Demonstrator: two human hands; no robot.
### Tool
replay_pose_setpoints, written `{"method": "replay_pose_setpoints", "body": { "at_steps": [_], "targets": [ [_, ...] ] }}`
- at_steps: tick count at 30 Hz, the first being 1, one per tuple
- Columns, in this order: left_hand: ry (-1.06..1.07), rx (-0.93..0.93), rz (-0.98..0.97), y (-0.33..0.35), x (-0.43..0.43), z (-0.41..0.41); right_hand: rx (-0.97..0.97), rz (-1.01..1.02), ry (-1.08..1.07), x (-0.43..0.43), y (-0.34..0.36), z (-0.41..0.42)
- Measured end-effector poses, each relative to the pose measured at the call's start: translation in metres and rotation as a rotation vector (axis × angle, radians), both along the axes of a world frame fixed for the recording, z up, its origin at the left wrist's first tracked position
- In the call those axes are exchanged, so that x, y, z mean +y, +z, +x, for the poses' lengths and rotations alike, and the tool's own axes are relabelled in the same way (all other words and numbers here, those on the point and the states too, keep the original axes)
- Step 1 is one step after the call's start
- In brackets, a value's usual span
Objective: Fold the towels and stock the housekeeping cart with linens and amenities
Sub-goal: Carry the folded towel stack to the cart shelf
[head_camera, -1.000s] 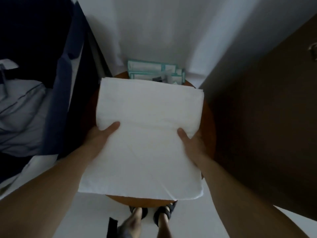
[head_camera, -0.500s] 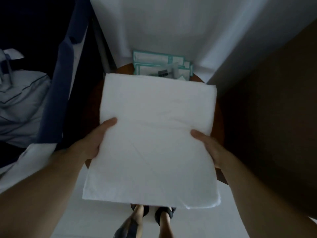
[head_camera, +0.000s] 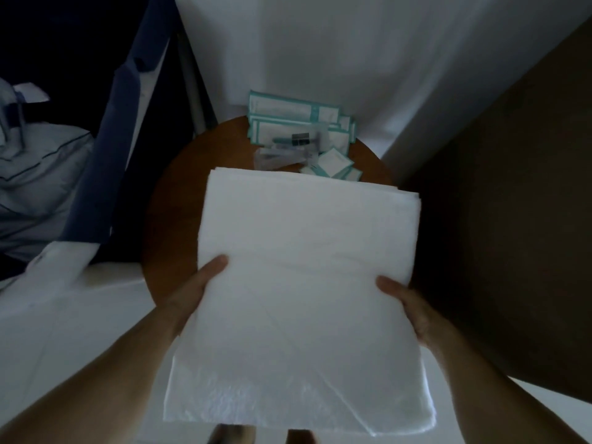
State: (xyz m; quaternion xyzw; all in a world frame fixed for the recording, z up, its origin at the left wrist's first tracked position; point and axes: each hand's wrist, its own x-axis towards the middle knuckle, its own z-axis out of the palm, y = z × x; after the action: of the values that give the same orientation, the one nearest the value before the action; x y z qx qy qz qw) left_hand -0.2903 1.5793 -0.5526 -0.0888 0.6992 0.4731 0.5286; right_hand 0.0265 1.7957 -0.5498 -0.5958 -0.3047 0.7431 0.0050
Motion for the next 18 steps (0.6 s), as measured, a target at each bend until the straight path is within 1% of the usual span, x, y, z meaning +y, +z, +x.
{"method": "replay_pose_setpoints", "body": {
  "at_steps": [4,6,9,12,14,18],
  "targets": [
    [-0.031,-0.094,0.118,0.006,-0.005,0.003,0.031,-0.036,0.041,-0.002,0.007,0.002],
    [-0.023,-0.105,0.143,0.012,-0.008,0.007,0.050,-0.029,0.034,-0.005,0.018,0.002],
    [-0.014,-0.058,0.168,0.027,-0.012,0.018,0.082,-0.012,0.016,-0.014,0.037,0.006],
    [-0.004,-0.022,0.188,0.056,-0.019,0.024,0.108,0.018,-0.007,-0.026,0.068,0.012],
    [-0.045,0.016,0.197,0.076,-0.027,0.024,0.120,0.050,-0.019,-0.039,0.092,0.017],
    [-0.147,0.003,0.266,0.119,-0.048,0.028,0.149,0.153,-0.063,-0.075,0.144,0.036]
  ]
}}
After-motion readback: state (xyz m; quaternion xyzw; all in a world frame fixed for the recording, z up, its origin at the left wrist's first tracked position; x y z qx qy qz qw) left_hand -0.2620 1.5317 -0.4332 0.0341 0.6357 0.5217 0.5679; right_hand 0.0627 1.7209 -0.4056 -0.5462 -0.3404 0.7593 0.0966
